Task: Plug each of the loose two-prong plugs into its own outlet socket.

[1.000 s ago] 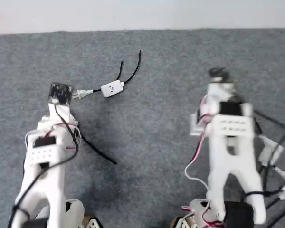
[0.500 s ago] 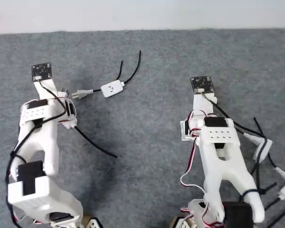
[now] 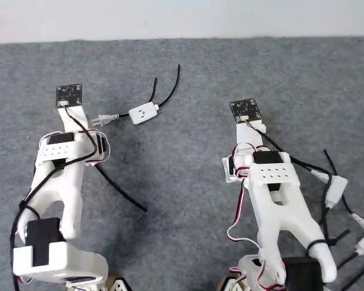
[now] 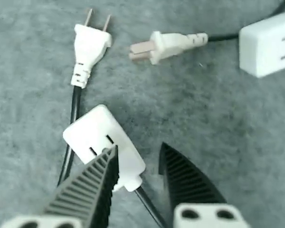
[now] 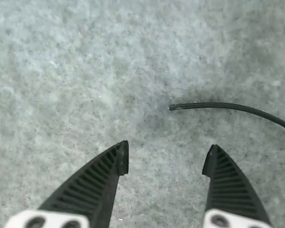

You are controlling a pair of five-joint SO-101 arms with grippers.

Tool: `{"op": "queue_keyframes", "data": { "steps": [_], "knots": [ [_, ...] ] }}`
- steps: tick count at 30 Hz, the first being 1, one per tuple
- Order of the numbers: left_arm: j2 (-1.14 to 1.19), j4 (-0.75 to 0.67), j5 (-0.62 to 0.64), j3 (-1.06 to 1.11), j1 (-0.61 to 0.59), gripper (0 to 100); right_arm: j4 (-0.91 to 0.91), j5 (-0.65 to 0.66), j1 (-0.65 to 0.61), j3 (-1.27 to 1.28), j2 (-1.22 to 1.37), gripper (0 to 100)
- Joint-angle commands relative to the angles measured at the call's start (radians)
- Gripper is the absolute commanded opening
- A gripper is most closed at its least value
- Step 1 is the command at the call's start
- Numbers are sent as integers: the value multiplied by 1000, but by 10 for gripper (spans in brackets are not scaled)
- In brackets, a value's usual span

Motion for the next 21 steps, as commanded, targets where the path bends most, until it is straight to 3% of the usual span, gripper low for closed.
{"op": "queue_keyframes", "data": {
  "steps": [1,10,21],
  "knots": [
    [8,-23,103,-47,-28,87,-16,14,-10,-12,2,252],
    [133,123,170,-191,-84,77,-13,15,-10,-25,13,252],
    [146,245,201,-203,-130,76,-7,57,-48,-20,15,252]
  ]
}}
